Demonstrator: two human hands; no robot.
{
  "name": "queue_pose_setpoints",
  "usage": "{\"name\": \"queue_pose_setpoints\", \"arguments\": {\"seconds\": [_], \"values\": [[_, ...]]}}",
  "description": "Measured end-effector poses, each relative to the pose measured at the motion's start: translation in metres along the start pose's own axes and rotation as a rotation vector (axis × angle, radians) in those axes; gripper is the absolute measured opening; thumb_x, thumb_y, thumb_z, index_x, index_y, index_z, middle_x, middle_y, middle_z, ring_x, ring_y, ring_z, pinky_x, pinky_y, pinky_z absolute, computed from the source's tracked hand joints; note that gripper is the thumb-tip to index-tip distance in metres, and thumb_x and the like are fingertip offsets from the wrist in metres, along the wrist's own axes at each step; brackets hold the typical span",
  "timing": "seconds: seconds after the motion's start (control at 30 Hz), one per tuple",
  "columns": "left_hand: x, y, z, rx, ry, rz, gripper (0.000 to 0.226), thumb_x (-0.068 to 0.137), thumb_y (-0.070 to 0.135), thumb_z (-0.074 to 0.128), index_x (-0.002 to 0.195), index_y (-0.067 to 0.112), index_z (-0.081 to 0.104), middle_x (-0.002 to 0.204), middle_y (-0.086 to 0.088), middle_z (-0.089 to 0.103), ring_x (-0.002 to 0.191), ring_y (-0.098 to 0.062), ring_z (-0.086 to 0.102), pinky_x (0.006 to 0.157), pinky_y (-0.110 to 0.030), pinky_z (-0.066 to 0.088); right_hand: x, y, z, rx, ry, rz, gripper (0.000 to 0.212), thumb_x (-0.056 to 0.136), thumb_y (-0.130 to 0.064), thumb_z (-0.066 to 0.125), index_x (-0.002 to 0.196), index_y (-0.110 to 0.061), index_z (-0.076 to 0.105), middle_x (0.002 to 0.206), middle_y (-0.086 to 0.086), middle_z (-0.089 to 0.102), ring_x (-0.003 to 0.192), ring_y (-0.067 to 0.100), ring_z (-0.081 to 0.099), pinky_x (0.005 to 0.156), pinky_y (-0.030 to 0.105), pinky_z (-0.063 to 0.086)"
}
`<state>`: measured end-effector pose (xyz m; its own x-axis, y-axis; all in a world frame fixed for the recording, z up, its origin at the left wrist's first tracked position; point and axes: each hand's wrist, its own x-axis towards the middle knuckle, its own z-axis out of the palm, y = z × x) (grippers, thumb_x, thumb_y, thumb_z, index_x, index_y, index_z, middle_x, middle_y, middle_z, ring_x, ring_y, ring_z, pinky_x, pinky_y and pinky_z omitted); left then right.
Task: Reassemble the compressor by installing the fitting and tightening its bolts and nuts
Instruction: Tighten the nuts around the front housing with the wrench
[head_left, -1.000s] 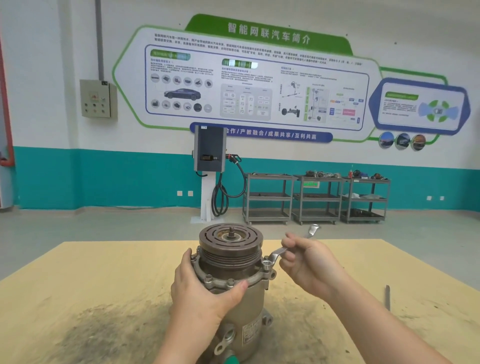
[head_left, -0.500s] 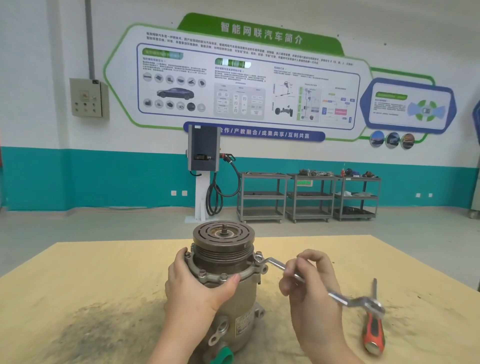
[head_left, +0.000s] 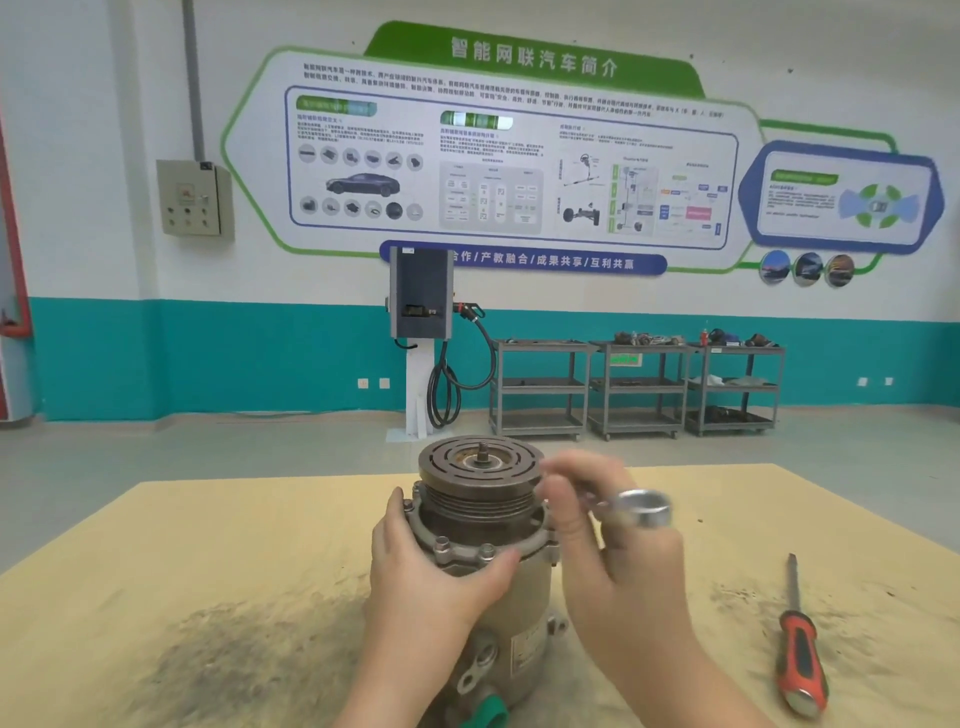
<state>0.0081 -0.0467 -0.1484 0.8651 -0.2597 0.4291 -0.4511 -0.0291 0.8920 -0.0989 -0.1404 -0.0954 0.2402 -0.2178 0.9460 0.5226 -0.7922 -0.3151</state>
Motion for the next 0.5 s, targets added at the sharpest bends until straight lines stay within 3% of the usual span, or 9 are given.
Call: {"name": "queue_pose_setpoints", "arguments": {"seconds": [0.1, 0.23, 0.33, 0.5], "values": [[0.002, 0.001, -0.005, -0.025, -0.045, 0.001, 0.138, 0.043, 0.067, 0.079, 0.156, 0.029, 0.009, 0.147, 0.013, 0.033, 0.128, -0.003, 0.038, 0.107, -0.028, 0.035, 0.016, 0.011, -0.017, 0.312, 0.250, 0.346, 0.019, 0.095, -0.011, 0.042, 0.101, -0.027, 0.052, 0.069, 0.001, 0.063, 0.056, 0.013, 0.054, 0.056, 0.021, 0.046], [0.005, 0.000, -0.007, -0.042, -0.089, 0.009, 0.138, 0.046, 0.065, 0.080, 0.156, 0.030, 0.004, 0.151, 0.012, 0.034, 0.135, -0.009, 0.039, 0.113, -0.034, 0.035, 0.021, 0.042, -0.028, 0.733, 0.467, 0.801, 0.028, 0.092, 0.003, 0.029, 0.102, -0.014, 0.048, 0.053, 0.005, 0.052, 0.042, 0.016, 0.040, 0.043, 0.025, 0.035], [0.003, -0.001, -0.008, -0.046, -0.074, 0.017, 0.144, 0.039, 0.073, 0.074, 0.156, 0.030, 0.001, 0.151, 0.014, 0.032, 0.135, -0.006, 0.038, 0.111, -0.029, 0.034, 0.017, 0.056, -0.026, 0.807, 0.488, 0.916, 0.023, 0.091, 0.001, 0.029, 0.099, -0.010, 0.047, 0.052, 0.005, 0.049, 0.040, 0.016, 0.036, 0.041, 0.025, 0.032], [0.006, -0.002, -0.005, -0.025, -0.067, 0.006, 0.145, 0.036, 0.078, 0.069, 0.156, 0.034, 0.001, 0.152, 0.015, 0.030, 0.137, -0.009, 0.036, 0.114, -0.038, 0.036, 0.022, 0.070, -0.018, 0.918, 0.437, 1.015, 0.016, 0.087, -0.001, 0.031, 0.087, -0.010, 0.044, 0.050, 0.004, 0.043, 0.037, 0.015, 0.030, 0.036, 0.023, 0.028]]}}
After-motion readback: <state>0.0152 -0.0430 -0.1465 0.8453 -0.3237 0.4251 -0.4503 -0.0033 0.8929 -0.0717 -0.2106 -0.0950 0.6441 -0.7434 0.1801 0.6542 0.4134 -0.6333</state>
